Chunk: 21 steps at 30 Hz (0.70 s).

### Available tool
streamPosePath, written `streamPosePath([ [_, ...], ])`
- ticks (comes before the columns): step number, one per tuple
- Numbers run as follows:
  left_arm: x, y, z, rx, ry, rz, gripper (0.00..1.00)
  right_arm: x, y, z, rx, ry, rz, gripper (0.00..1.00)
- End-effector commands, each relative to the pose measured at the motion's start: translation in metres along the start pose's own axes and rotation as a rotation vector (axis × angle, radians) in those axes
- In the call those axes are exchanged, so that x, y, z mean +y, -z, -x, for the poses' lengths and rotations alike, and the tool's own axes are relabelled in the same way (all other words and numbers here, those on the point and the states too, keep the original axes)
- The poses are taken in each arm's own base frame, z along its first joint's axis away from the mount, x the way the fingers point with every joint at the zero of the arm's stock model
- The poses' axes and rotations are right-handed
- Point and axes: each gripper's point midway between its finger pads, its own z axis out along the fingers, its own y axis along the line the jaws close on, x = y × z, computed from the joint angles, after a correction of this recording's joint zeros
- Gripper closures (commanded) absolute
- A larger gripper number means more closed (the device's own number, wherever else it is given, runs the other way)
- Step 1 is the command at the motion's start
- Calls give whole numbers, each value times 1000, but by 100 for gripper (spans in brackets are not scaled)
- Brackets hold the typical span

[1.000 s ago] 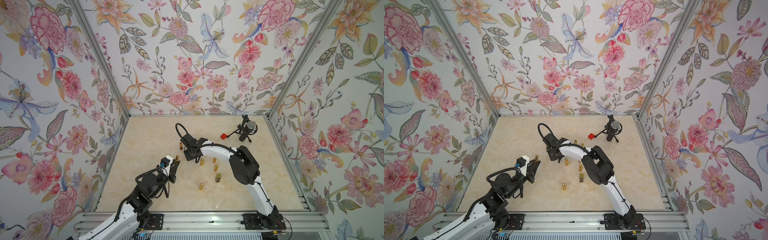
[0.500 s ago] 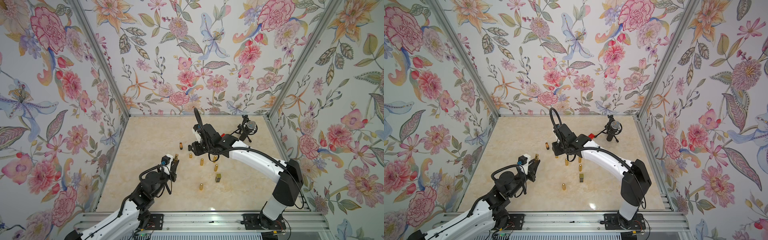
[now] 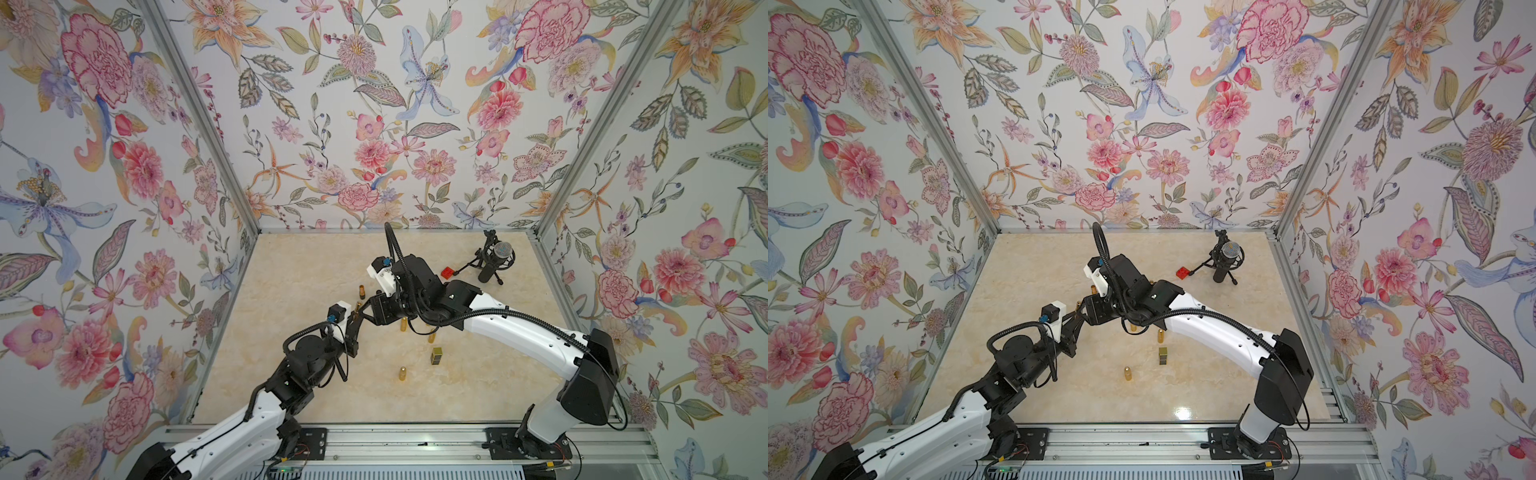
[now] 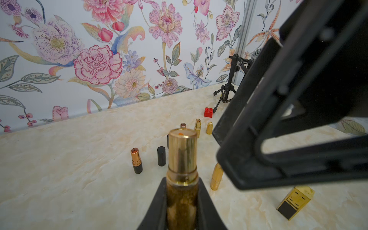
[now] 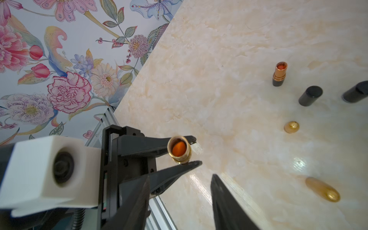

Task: Open the lipstick cap
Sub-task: Place the lipstick at the center of the board.

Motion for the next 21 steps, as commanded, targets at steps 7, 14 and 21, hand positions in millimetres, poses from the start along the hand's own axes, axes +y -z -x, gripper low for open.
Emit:
streamPosePath([
  [7, -13, 0, 23, -55, -13, -75, 93, 3, -18, 17, -34, 6, -17, 54],
  [14, -11, 2, 20, -52, -14, -63, 93, 7, -17, 20, -41, 13, -6, 62],
  [21, -11, 2, 17, -45, -18, -62, 93, 9, -14, 17, -35, 16, 6, 67],
])
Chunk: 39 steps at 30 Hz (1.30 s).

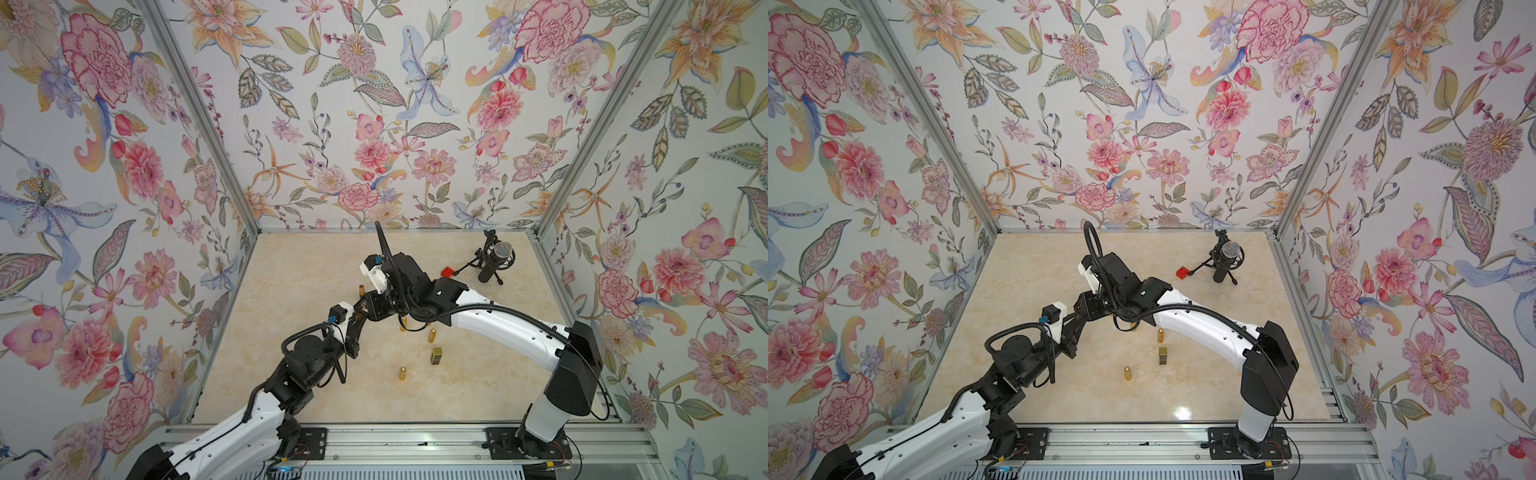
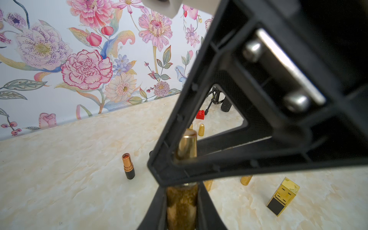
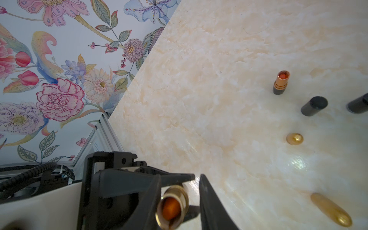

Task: Open the lipstick cap
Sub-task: Place the lipstick at the center of the board.

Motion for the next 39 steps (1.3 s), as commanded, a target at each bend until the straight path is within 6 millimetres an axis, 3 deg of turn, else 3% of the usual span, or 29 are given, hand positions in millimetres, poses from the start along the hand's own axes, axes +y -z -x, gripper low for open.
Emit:
streamPosePath([
  [1, -2, 0, 13, -34, -12, -9, 93, 10, 6, 8, -30, 15, 23, 67],
  [12, -1, 0, 8, -20, -11, -4, 93, 17, 11, 11, -41, 22, 42, 77],
  [23, 0, -1, 9, -13, -17, 3, 88, 18, 13, 16, -57, 21, 37, 79],
  [25, 1, 0, 8, -11, -17, 6, 79, 15, 12, 18, -58, 15, 32, 79],
  [28, 2, 2, 8, -8, -6, 11, 43, 9, 9, 20, -63, 6, 15, 79],
  [29, 3, 3, 7, -4, 3, 17, 25, 5, 8, 22, -66, 3, 2, 79],
  [30, 4, 4, 6, -2, 15, 22, 15, -1, 6, 24, -73, 0, -19, 79],
  [32, 9, 6, 3, 11, 43, 48, 4, -12, 1, 27, -85, 6, -63, 78],
  [39, 33, 22, -13, 96, 176, 196, 1, -59, -35, 34, -95, 83, -262, 79],
])
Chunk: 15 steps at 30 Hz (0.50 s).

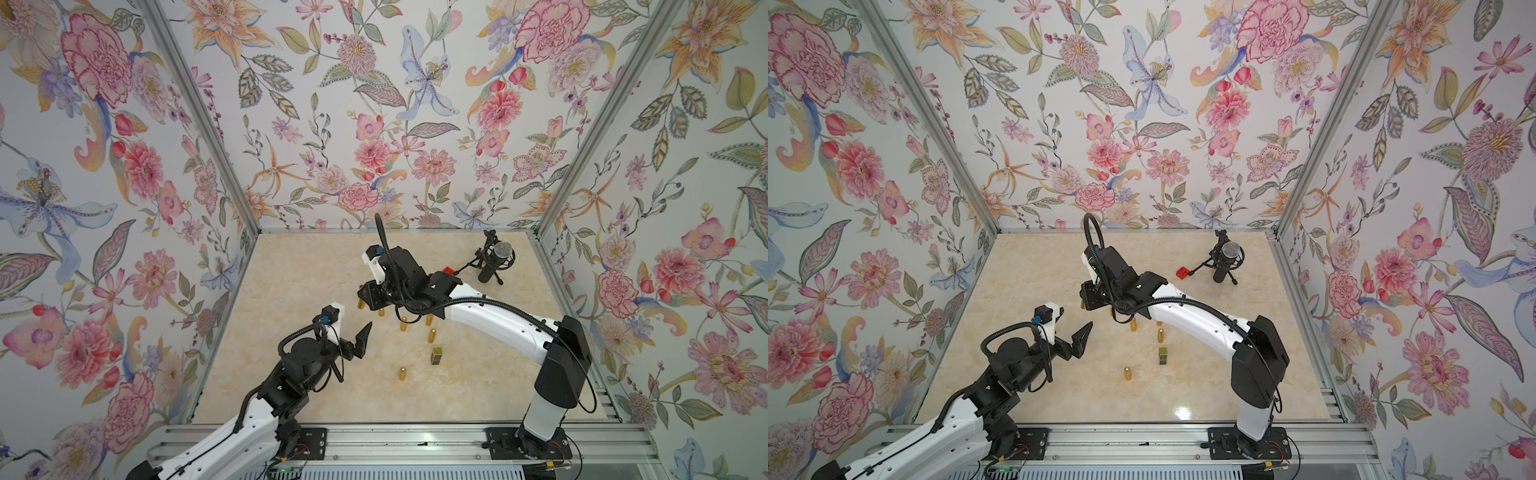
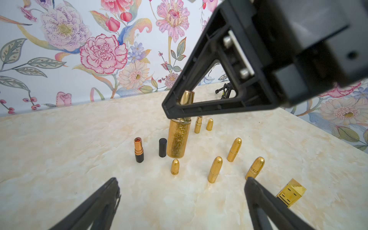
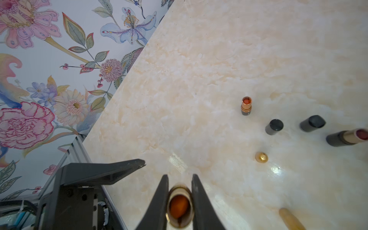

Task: Open the lipstick cap
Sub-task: Place the lipstick at the center of the board.

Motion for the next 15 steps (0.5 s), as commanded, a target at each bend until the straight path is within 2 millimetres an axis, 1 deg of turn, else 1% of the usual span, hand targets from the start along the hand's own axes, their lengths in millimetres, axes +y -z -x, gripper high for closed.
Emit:
streamPosePath([
  [1, 19, 7, -4, 52, 104, 111, 1, -25, -27, 2, -13, 78, -132, 79],
  [3, 22, 11, -7, 68, 128, 127, 1, -36, -44, 0, -6, 105, -184, 79],
  [7, 23, 17, -4, 74, 143, 132, 1, -57, -72, -10, 18, 123, -268, 79],
  [10, 27, 21, -2, 68, 144, 151, 1, -67, -90, -17, 34, 142, -306, 79],
  [15, 32, 23, -5, 85, 138, 176, 1, -81, -116, -30, 61, 166, -345, 79],
])
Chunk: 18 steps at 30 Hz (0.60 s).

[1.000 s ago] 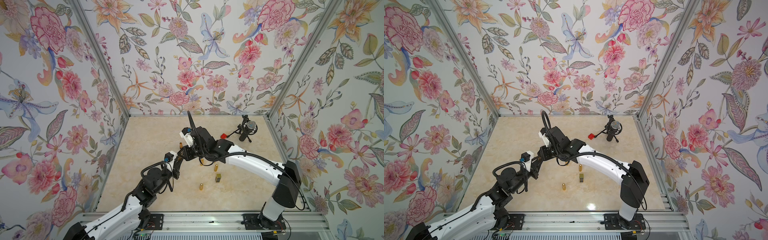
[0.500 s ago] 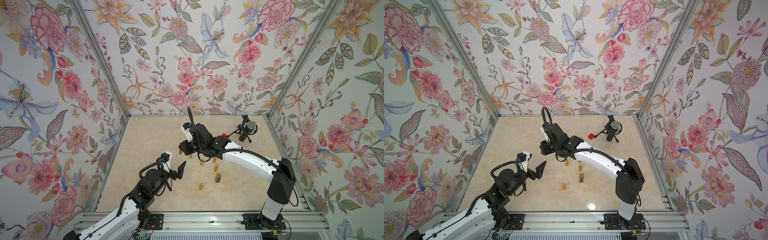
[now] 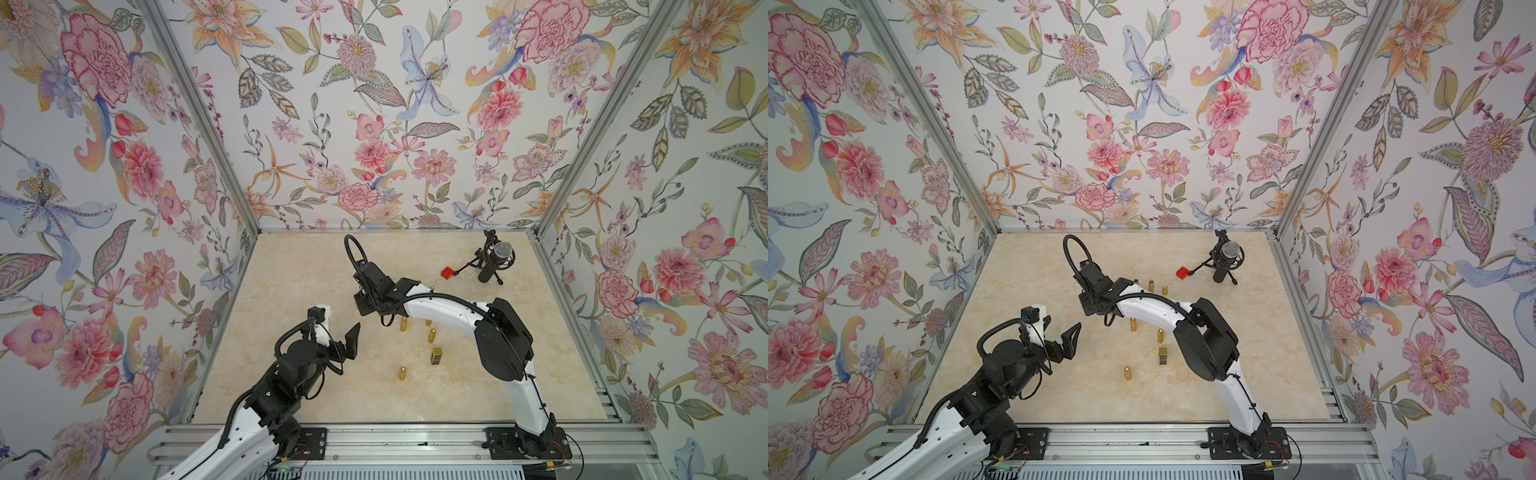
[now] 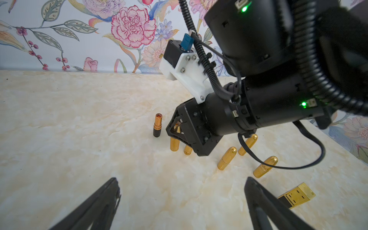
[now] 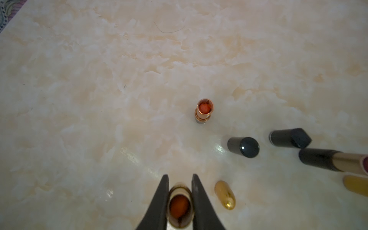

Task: Open the lipstick cap
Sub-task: Place the lipstick at the center of the board.

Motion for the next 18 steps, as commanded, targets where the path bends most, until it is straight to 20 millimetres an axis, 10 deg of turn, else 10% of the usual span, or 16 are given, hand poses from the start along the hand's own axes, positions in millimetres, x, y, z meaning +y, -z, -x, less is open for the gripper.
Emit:
streamPosePath([
  [1, 9, 3, 6, 2, 21, 50, 1, -2, -10, 9, -34, 31, -42, 79],
  [18, 8, 1, 6, 6, -14, 54, 1, 1, -38, -11, -8, 43, -43, 79],
])
